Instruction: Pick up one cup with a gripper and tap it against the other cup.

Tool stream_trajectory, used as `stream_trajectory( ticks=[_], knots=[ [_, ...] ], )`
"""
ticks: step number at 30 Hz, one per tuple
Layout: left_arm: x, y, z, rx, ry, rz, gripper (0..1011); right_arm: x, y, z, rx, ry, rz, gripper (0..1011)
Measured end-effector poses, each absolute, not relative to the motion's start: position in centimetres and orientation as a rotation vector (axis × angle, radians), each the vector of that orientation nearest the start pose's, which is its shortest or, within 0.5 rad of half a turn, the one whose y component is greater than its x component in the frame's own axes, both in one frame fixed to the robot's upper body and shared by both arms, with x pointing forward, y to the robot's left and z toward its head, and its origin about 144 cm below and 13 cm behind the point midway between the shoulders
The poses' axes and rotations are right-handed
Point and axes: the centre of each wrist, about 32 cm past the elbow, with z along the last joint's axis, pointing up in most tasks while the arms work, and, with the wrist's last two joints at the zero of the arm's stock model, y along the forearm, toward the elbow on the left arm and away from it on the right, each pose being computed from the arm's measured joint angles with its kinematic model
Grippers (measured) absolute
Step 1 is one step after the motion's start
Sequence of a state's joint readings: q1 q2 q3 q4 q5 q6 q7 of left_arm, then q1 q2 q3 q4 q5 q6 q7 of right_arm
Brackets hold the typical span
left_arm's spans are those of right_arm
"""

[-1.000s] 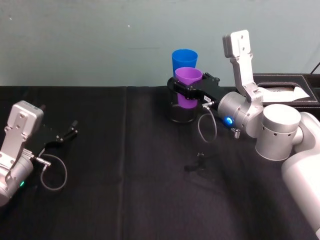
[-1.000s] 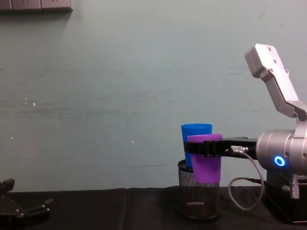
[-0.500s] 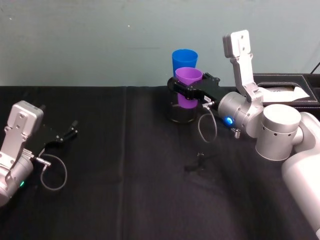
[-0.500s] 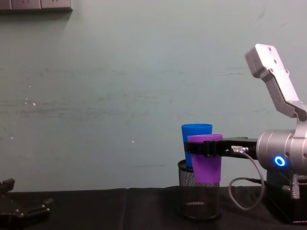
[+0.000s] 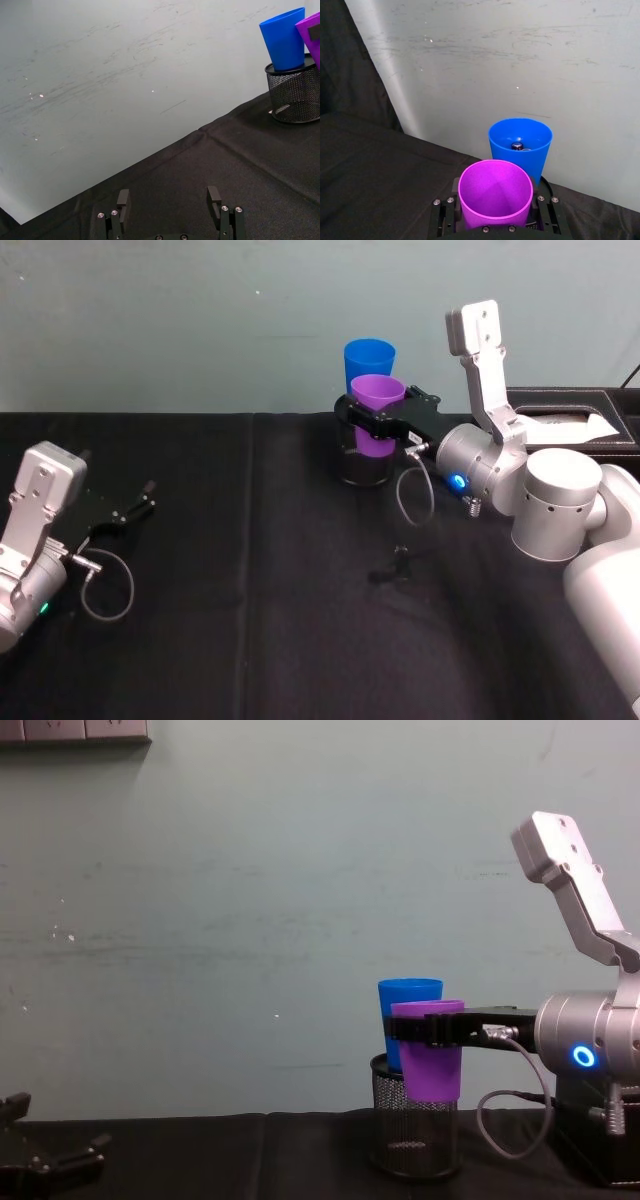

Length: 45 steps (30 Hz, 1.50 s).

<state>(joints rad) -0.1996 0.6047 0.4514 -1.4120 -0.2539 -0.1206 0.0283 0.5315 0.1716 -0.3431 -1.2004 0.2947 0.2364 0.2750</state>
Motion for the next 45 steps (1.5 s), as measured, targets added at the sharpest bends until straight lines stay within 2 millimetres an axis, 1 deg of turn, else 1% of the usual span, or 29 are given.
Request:
stream_trajectory(
  ticks=[45],
  knots=[
    [48.86,30.96,113.98,0.304,-0.285,1.248,1000,59.29,-19.73,121.72,-0.122,0.094,-1.047,738]
  ],
)
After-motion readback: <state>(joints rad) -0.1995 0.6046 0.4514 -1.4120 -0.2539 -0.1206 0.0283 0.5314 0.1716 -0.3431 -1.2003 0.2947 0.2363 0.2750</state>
